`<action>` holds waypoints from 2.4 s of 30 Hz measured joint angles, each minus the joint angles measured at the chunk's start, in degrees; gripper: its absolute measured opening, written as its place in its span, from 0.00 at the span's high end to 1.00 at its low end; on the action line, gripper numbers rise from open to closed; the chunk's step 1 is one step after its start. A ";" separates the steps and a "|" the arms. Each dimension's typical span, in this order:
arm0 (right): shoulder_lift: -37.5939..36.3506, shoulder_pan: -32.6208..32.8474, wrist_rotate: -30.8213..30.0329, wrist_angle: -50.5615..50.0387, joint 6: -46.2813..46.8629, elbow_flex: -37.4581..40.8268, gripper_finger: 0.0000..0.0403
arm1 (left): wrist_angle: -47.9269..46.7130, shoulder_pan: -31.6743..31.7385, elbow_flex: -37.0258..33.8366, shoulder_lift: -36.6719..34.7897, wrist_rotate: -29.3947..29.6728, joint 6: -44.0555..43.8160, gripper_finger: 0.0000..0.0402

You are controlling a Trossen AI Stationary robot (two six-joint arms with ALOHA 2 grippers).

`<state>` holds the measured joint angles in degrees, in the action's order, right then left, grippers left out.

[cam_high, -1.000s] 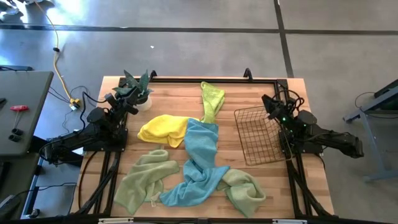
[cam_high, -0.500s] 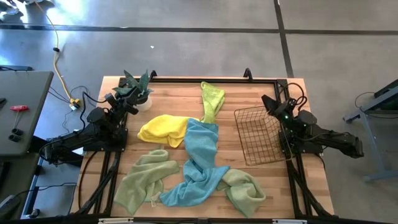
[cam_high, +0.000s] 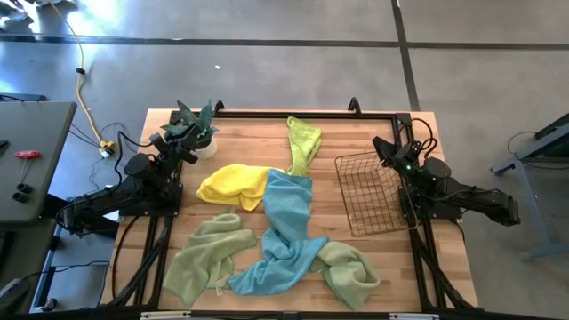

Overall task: Fold microfiber towels
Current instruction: Move the light green microfiber cloth to the middle left of the table

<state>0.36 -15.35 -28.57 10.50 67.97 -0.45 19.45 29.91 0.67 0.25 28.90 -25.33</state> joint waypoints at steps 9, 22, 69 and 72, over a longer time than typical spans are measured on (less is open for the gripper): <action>0.00 0.02 -0.90 0.00 -7.74 0.00 0.55 | 0.01 0.11 0.00 0.00 0.05 4.55 0.71; 0.02 0.02 -5.52 1.81 -20.77 -1.35 0.55 | 1.35 0.09 0.00 0.00 -1.31 2.88 0.71; 68.53 0.00 1.87 -15.15 -40.18 -56.92 0.55 | 8.27 0.02 24.44 39.17 -29.48 23.72 0.71; 74.19 0.00 4.52 -23.00 -36.00 -62.15 0.55 | 8.21 0.02 25.27 42.16 -31.32 18.13 0.71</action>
<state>74.55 -15.35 -24.04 -12.50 31.97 -62.60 27.66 29.93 25.93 42.41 -2.42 -7.21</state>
